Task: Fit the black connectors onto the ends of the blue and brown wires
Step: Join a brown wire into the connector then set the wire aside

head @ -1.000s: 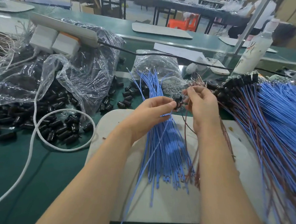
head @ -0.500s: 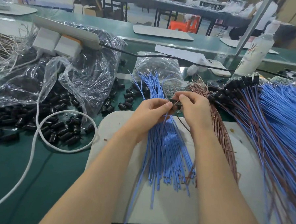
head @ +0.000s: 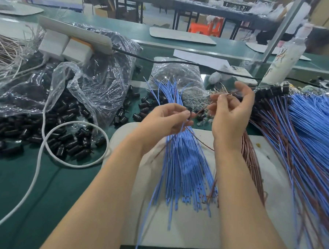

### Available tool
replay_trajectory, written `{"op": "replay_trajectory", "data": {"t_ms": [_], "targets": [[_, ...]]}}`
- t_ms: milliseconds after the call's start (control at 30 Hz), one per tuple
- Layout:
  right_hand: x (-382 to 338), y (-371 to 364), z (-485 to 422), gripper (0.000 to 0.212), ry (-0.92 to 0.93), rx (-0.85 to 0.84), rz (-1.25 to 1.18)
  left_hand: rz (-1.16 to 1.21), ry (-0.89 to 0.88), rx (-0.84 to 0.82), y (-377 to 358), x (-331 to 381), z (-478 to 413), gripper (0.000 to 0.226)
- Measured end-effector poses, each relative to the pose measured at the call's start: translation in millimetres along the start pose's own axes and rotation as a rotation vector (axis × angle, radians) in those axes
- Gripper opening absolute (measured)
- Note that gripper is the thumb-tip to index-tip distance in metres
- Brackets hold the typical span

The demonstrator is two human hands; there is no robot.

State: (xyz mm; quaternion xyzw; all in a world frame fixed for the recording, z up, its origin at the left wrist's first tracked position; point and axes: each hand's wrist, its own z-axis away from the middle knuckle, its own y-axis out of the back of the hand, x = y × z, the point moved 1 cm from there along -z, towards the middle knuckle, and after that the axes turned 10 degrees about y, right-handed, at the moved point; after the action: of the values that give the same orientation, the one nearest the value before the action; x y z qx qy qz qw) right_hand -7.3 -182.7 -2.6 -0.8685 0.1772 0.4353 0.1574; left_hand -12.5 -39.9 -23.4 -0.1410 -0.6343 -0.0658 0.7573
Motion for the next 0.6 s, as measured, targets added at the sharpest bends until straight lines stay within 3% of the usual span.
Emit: {"op": "replay_trajectory", "data": {"t_ms": [100,200,300,367,400,533,600], "targets": [[-5.1,1.3,-1.8,0.026,-0.069,0.098,-0.154,0.009,-0.006,-0.065,-4.3,-2.3,1.1,0.007],[-5.4,-3.6,-3.6,0.020,-0.269,0.088,-0.373,0.115,-0.067,-0.034,-3.1,-0.4,-0.5,0.010],[-1.7,-12.5,1.4,0.011,-0.428,-0.222,-0.264,0.177,-0.084,-0.040,-2.8,0.1,-1.7,0.011],[1.4,-14.4,7.2,0.020,-0.461,-0.409,-0.161,0.172,-0.081,-0.052,-3.3,-1.0,-2.2,0.013],[2.4,-13.8,8.2,0.024,-0.436,-0.426,-0.109,0.150,-0.077,-0.045,-3.4,-1.4,-2.6,0.012],[4.3,-2.8,0.5,0.026,-0.135,-0.190,0.147,0.025,-0.054,0.045,0.6,-5.0,-5.3,0.010],[4.7,4.6,-4.6,0.025,-0.172,-0.015,0.008,-0.001,-0.034,0.067,4.5,-6.8,-6.4,0.010]]}}
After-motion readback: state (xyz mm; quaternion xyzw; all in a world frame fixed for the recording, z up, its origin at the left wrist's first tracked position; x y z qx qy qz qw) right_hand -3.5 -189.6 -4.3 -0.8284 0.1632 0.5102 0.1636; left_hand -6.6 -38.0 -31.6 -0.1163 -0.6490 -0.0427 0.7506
